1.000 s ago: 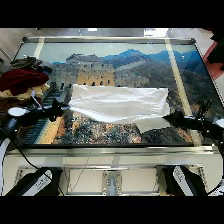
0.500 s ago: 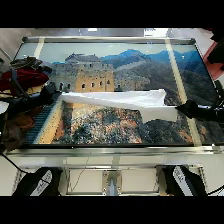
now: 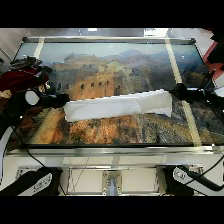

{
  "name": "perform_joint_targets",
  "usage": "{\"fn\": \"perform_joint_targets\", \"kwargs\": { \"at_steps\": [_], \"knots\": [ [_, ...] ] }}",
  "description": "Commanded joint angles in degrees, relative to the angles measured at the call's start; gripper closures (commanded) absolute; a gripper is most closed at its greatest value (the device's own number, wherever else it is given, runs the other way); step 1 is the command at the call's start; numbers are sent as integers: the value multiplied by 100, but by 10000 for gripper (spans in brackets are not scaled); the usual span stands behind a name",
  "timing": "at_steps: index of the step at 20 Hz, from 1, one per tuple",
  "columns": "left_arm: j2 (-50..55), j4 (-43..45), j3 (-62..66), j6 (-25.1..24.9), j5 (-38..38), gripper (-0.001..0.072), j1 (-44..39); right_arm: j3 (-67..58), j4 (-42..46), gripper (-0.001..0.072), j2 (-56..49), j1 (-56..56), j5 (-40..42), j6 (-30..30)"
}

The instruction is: Fold the shirts.

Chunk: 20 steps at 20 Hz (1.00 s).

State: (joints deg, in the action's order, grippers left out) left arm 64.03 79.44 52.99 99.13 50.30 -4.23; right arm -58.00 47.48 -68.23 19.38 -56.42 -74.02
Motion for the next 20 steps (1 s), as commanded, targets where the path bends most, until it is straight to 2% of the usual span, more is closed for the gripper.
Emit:
{"fn": "perform_joint_targets", "kwargs": {
  "at_steps": [1, 7, 13, 14, 15, 16, 18, 19, 20],
  "knots": [
    [855, 457, 162, 192, -105, 698, -87, -227, 79, 687, -1088, -190, 721, -35],
    [1386, 455, 188, 201, -94, 698, -87, -380, 105, 687, -2164, -197, 1226, 103],
    [1408, 205, 188, 157, 15, 691, -90, -391, 273, 685, -2367, -197, 1357, 214],
    [1408, 70, 188, 155, -92, 596, -90, -391, 267, 685, -2367, -197, 1344, 275],
    [1408, -48, 188, 155, -256, 352, -87, -391, 188, 683, -2367, -197, 1296, 376],
    [1405, -87, 205, 157, -398, 175, -87, -398, 7, 641, -2356, -190, 1228, 409],
    [1403, -153, 409, 164, -461, 145, -79, -693, -243, 368, -2354, -149, 811, 675],
    [1401, -155, 601, 164, -404, 146, -76, -992, -317, 325, -2341, -105, 485, 680],
    [1397, -177, 807, 166, -363, 146, -79, -1309, -358, 323, -2304, -61, 166, 680]
  ]
}}
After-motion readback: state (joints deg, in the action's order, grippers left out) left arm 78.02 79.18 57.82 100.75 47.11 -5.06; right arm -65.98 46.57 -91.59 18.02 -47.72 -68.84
